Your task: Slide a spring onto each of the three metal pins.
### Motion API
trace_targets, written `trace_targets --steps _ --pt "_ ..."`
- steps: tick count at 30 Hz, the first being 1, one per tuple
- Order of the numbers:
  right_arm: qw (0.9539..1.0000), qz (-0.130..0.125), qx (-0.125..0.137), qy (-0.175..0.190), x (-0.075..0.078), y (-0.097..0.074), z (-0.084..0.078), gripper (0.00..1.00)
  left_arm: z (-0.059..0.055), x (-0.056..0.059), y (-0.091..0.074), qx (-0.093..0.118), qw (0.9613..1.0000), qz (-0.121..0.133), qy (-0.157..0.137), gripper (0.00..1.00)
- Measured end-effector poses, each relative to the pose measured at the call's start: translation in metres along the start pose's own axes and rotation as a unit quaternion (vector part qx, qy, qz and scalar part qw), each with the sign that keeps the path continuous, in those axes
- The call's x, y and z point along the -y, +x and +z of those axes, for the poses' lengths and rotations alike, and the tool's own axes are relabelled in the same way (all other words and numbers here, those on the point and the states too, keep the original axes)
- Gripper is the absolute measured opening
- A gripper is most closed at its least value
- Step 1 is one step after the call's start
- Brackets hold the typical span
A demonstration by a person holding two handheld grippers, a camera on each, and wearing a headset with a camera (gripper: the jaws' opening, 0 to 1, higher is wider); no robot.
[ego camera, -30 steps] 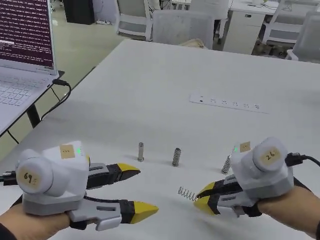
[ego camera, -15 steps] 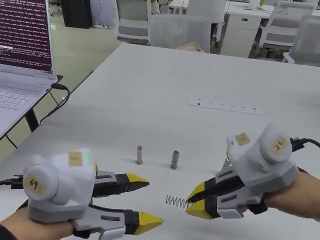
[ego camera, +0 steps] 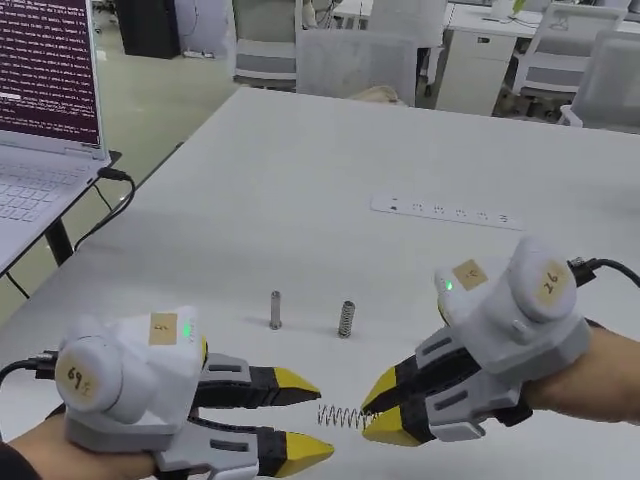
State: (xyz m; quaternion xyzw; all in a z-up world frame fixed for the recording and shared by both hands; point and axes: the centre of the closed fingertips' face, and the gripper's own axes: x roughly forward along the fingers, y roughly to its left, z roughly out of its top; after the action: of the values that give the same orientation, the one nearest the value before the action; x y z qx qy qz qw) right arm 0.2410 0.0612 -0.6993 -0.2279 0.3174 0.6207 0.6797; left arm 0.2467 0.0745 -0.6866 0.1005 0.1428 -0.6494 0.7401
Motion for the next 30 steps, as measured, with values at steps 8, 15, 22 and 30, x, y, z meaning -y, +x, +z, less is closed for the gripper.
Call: trace_targets --steps 8,15,22,30 --pt "0.9998 0.010 -0.008 -0.015 -0.006 0.001 0.002 0.08 0.000 0.004 0.004 -0.002 0.9998 -0.015 0.009 0.12" --pt "0.9996 0.016 -0.011 -0.022 -0.009 0.001 0.001 0.08 -0.001 0.005 0.005 -0.005 0.9997 -0.020 0.016 0.07" --pt "0.9994 0.018 -0.013 -0.025 -0.010 0.001 0.002 0.08 -0.003 0.006 0.006 -0.009 0.9994 -0.021 0.025 0.04" --pt "0.9998 0.016 0.005 -0.010 -0.008 -0.004 0.006 0.09 -0.002 0.009 0.005 -0.007 0.9992 -0.029 0.028 0.03"
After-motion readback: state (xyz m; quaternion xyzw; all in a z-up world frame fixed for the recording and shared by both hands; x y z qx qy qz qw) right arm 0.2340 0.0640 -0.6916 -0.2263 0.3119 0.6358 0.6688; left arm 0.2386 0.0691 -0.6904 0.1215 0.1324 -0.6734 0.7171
